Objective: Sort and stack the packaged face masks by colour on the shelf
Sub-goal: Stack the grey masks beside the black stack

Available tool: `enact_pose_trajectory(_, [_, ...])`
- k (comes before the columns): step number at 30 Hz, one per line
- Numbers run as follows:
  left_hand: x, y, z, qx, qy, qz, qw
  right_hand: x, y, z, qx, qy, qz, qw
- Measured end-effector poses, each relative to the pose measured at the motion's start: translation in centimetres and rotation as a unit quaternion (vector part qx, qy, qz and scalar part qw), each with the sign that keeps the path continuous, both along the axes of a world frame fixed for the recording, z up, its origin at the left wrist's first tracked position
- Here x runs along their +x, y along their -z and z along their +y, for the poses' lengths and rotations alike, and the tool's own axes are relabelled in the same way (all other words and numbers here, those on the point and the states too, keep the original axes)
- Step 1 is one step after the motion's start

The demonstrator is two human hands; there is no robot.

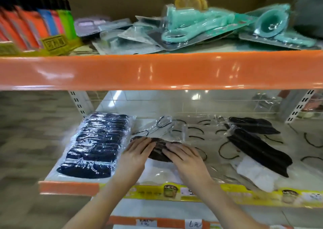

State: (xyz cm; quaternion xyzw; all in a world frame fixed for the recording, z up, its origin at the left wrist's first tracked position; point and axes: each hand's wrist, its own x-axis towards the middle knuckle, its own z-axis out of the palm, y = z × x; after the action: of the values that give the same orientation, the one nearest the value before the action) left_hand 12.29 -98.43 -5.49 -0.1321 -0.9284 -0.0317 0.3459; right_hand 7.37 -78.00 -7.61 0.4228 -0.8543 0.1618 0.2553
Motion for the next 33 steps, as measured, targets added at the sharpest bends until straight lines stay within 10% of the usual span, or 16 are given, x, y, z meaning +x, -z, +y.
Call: enact_pose_trajectory(33, [10.0, 2.2, -20.2, 0.016, -0.117, -0.133, 0.984, 7.1, 0.7, -20.6, 0.028, -0.014, -0.089, 0.996])
